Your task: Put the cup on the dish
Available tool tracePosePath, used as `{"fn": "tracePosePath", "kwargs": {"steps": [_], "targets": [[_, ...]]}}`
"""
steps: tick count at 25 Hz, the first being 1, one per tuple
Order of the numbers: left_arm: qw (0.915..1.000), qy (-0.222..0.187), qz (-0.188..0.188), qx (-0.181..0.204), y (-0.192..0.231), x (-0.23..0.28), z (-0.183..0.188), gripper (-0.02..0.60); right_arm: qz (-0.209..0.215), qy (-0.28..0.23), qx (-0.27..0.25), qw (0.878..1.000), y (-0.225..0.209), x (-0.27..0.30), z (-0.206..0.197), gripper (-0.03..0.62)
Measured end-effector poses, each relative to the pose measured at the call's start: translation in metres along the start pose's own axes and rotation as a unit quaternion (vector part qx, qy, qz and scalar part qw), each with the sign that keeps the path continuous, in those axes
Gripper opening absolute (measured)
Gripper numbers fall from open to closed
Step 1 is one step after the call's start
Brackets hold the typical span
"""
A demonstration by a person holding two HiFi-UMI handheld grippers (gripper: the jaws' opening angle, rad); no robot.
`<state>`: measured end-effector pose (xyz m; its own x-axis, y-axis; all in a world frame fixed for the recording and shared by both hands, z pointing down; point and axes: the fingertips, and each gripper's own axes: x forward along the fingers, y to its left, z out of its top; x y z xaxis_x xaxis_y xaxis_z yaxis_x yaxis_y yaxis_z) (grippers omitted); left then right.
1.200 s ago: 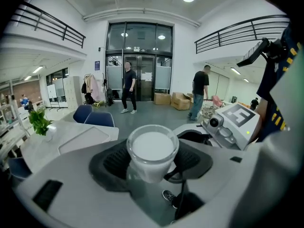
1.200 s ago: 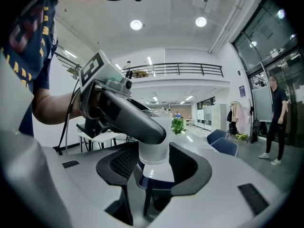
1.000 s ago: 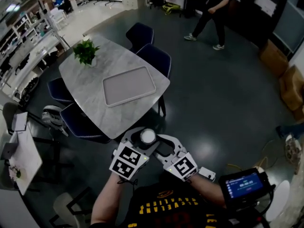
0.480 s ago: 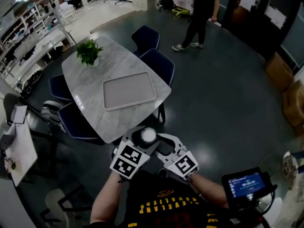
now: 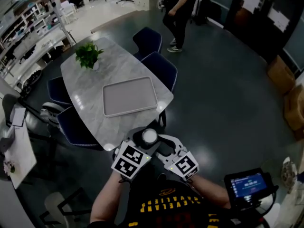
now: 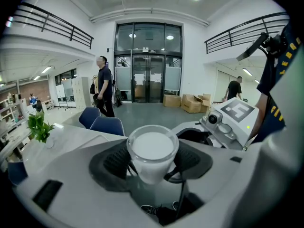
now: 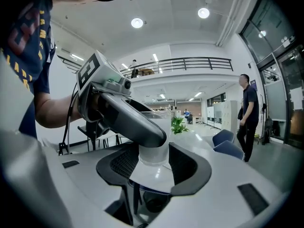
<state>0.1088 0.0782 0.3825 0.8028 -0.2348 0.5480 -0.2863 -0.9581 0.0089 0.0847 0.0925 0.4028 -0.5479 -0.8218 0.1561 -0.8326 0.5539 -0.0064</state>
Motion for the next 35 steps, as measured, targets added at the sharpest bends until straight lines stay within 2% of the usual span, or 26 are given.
{"fn": "tracePosePath", "kwargs": {"steps": [20, 29, 35], "targets": [[0.9997, 0.011, 0.011, -0.017, 0.152, 0.039, 0.007, 0.268, 0.020, 0.021, 0.013, 1.000, -0.079, 0.135, 0.005, 0.187], [0.9993, 0.006, 0.017, -0.033, 0.208, 0.035, -0.005, 0.268, 0.028, 0.038, 0.013, 0.999, -0.085, 0.190, 0.006, 0.187], [0.9987, 0.009, 0.017, -0.046, 0.226, 0.032, -0.023, 0.268, 0.038, 0.048, 0.014, 0.998, -0.080, 0.214, 0.005, 0.186]]}}
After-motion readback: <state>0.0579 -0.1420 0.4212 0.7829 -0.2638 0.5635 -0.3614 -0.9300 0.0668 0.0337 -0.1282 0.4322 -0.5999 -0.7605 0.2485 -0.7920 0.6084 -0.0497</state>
